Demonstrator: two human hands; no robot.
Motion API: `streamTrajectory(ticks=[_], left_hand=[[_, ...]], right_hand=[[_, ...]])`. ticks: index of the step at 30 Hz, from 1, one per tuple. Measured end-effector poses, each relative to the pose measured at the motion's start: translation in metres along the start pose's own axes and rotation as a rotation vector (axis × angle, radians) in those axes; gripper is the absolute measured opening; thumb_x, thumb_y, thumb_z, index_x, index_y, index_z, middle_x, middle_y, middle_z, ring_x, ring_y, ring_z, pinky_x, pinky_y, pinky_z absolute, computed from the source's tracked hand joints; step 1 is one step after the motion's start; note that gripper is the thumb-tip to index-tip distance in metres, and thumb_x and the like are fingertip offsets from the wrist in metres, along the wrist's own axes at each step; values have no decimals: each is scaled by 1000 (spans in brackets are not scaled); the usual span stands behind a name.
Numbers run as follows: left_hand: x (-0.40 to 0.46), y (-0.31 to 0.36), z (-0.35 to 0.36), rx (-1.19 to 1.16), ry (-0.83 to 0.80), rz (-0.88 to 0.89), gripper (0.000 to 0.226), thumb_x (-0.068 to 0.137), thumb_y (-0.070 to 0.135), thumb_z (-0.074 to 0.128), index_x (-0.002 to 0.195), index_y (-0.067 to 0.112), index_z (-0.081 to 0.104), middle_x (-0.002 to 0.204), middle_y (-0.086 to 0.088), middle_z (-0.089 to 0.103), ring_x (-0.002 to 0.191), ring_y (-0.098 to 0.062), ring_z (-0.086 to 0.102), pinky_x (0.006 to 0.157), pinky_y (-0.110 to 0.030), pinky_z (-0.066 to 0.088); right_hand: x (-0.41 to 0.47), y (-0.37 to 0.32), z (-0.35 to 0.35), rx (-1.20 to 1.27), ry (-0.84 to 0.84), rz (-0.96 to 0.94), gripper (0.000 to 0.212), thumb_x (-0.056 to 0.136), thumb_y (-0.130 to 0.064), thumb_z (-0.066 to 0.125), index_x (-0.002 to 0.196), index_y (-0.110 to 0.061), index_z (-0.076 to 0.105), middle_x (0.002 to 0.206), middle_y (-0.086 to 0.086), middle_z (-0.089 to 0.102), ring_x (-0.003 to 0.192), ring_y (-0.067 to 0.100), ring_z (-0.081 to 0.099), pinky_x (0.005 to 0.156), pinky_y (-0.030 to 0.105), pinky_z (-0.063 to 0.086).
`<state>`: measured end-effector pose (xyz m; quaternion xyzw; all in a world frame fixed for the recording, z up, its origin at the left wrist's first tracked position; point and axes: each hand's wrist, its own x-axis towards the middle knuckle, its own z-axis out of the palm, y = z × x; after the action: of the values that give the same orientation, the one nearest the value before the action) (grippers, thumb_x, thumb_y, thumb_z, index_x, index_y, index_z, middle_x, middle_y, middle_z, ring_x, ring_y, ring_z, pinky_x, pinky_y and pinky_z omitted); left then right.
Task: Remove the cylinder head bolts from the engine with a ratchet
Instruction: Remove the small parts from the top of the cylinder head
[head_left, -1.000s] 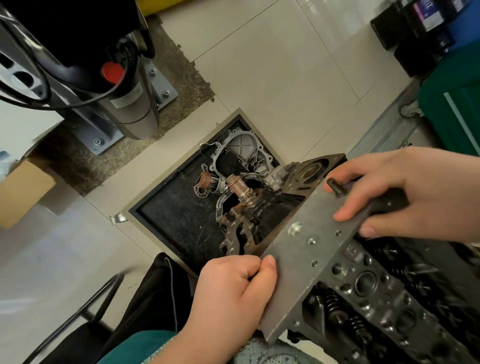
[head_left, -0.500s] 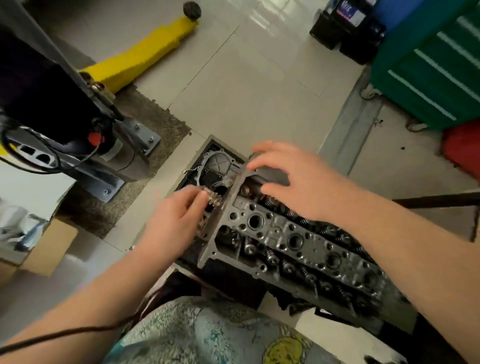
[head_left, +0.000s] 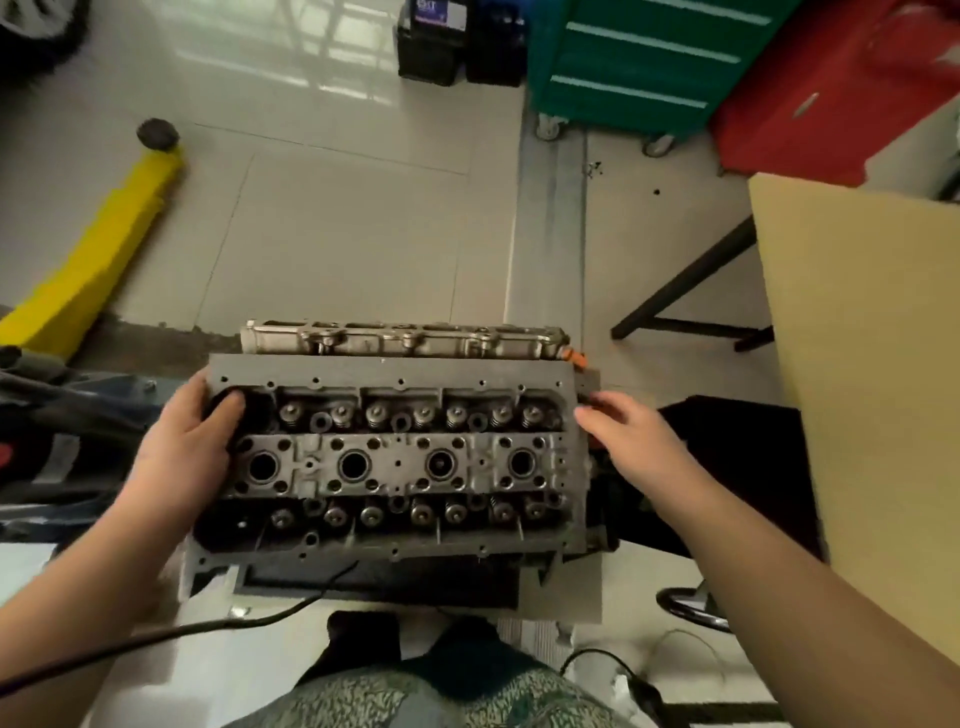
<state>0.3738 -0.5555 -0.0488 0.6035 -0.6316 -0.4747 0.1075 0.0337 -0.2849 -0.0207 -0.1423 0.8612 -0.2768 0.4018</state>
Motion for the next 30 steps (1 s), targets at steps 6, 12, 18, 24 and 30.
streamTrajectory(ticks=[6, 12, 18, 24, 30], left_hand=[[6, -12, 5, 101, 140, -31, 38, 92, 60, 52, 129, 57, 58, 114, 16, 73, 105, -19, 71, 95, -59, 56], [5, -7, 6, 138, 152, -21, 32, 91, 58, 50, 121, 55, 59, 106, 16, 71, 102, -24, 69, 94, -59, 56], [-2, 2, 9, 88, 140, 51, 31, 93, 50, 47, 122, 44, 56, 93, 14, 65, 83, -9, 59, 75, -41, 48], [0, 2, 8, 110, 114, 34, 16, 100, 38, 47, 104, 51, 57, 89, 15, 65, 77, -9, 62, 57, -32, 45], [3, 1, 3, 126, 118, 37, 18, 102, 31, 49, 96, 47, 55, 83, 12, 64, 71, -7, 59, 55, -27, 41]], right_hand=[[13, -24, 10, -123, -164, -109, 59, 74, -78, 60, 123, -45, 63, 104, -20, 72, 94, 0, 68, 80, 29, 56], [17, -29, 3, -270, -297, -39, 51, 95, -58, 56, 139, -34, 47, 115, -13, 64, 94, 7, 62, 68, 27, 48], [11, -37, 10, -345, -288, -14, 22, 99, -43, 45, 95, -27, 59, 79, 2, 73, 53, 17, 70, 40, 23, 49], [6, -38, 13, -330, -239, -14, 19, 95, -49, 46, 98, -35, 59, 81, -2, 74, 64, 20, 74, 53, 35, 62], [-11, -40, 8, -329, -172, -26, 25, 92, -57, 48, 105, -38, 59, 89, -8, 73, 70, 11, 74, 52, 28, 60]])
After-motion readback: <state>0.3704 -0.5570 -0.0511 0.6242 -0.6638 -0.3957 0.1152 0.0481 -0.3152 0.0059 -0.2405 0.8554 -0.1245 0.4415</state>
